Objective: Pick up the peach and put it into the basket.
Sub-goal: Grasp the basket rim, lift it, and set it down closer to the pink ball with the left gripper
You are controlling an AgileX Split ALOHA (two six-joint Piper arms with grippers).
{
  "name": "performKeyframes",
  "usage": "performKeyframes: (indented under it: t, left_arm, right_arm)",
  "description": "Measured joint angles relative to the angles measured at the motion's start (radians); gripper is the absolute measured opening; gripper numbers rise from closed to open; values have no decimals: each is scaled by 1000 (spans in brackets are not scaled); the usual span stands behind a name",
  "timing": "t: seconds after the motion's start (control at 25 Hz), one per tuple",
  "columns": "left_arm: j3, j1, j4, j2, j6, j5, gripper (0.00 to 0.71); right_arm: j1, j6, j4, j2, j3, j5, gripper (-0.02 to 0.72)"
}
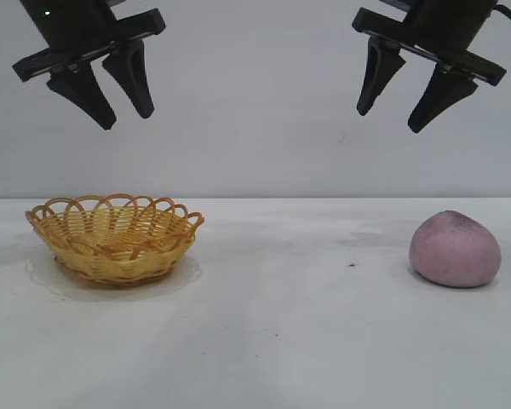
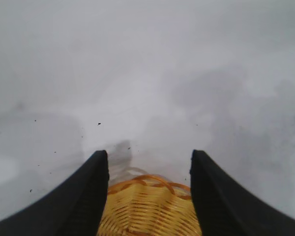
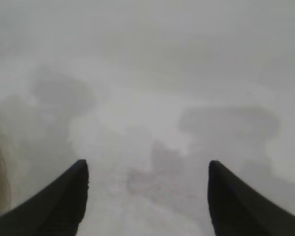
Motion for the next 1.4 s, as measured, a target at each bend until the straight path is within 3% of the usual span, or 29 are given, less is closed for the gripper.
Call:
performKeyframes:
  t: [0.4, 0.6, 1.08, 1.4]
  left_arm:
    - [0, 0, 0, 0, 1, 2, 329]
    - [0, 0, 58, 0, 24, 46, 329]
    - [-3, 0, 208, 2, 139, 244, 329]
    - [-191, 0, 294, 151, 156, 504, 329]
  right_arm:
    - [0, -1, 0, 0, 0, 0, 444]
    - [0, -1, 0, 0, 0, 8, 444]
    - [0, -1, 0, 0, 0, 12, 444]
    - [0, -1, 0, 2, 0, 16, 444]
